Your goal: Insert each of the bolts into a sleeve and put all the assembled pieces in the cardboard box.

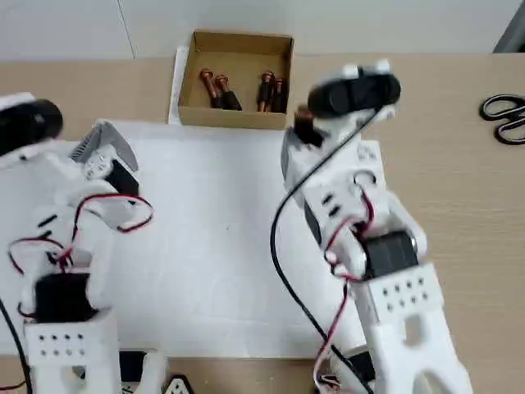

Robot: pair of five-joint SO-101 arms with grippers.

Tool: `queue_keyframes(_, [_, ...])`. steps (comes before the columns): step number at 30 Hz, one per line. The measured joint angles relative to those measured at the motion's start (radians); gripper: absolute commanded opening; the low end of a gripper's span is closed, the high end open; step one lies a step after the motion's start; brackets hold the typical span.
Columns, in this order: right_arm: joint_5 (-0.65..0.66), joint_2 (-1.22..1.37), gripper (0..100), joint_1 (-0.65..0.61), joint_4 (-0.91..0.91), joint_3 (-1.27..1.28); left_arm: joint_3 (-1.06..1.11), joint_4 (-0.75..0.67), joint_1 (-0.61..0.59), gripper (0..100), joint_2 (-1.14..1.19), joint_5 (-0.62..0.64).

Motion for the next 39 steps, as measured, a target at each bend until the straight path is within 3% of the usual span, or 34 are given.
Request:
queue_keyframes(16, [-0.028, 0.789, 0.4, 0.005, 0.006, -0.707, -0.127, -0.026, 0.029, 1, 0.362, -0.037])
queue_keyframes(22, [-0.028, 1.096, 0.4, 0.028, -0.005, -0.987, -0.146, -0.028, 0.086, 1, 0.368, -0.037])
queue_keyframes(29, [-0.011, 1.456, 0.4, 0.066, -0.172, -1.307, -0.146, 0.006, 0.143, 1, 0.368, -0.037])
queue_keyframes(39, [0.009, 1.844, 0.6, 0.063, -0.189, -1.662, -0.146, 0.026, 0.163, 1, 0.319, -0.006])
